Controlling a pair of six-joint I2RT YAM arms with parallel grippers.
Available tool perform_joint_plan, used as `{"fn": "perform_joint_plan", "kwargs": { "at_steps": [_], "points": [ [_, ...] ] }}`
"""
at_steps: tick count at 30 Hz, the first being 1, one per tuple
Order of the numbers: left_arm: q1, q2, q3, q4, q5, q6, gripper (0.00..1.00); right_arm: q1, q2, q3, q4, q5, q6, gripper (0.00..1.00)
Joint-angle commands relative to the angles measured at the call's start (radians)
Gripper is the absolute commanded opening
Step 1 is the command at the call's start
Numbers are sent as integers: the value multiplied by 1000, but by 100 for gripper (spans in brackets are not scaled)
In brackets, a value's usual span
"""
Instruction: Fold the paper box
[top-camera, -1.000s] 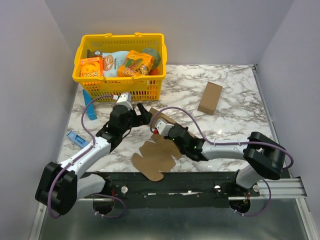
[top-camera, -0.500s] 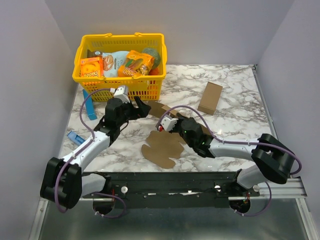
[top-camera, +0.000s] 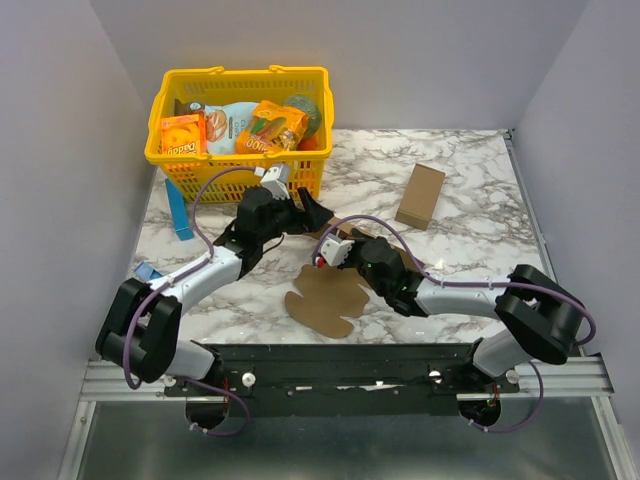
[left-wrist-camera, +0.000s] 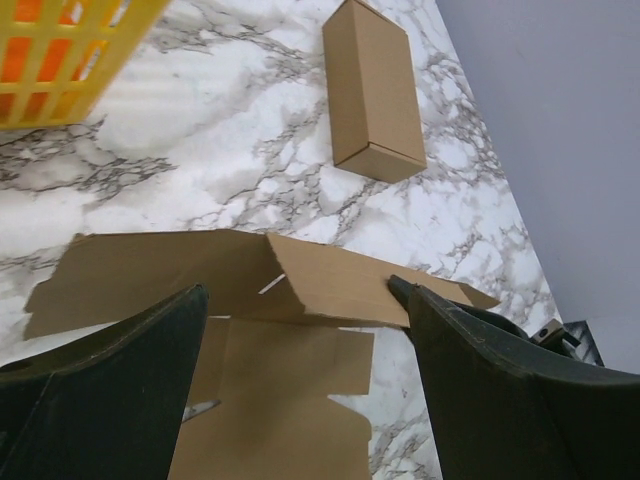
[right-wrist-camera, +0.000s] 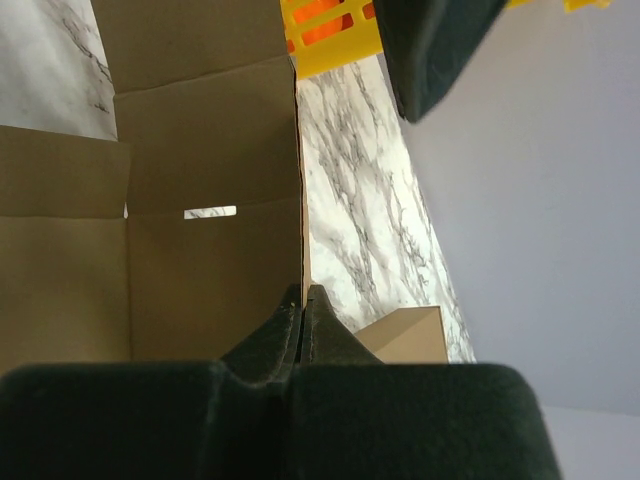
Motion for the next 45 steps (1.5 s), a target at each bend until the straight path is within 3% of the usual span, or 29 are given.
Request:
{"fn": "perform_joint_plan", "kwargs": {
  "at_steps": [1, 8, 13, 24, 32, 36, 45],
  "points": [
    [-24, 43, 41, 63, 34, -20, 88, -2, 12, -8, 23, -13, 0, 1],
    [-72, 83, 40, 86, 28, -20, 83, 0, 22, -4, 18, -10, 4, 1],
    [-106, 79, 26, 85, -12, -13, 69, 0, 24, 1, 14, -11, 10, 1],
    [-115, -12, 64, -46, -293, 18, 68, -2, 16, 7, -3, -11, 20, 1],
    [-132, 33, 77, 31, -193, -14, 68, 0, 19, 10, -8, -10, 24, 1],
    [-147, 68, 55, 63, -145, -54, 63, 0, 22, 12, -8, -4, 24, 1],
    [-198, 68, -8, 99, -119, -143, 62, -3, 30, 16, -9, 2, 24, 1]
  ]
}}
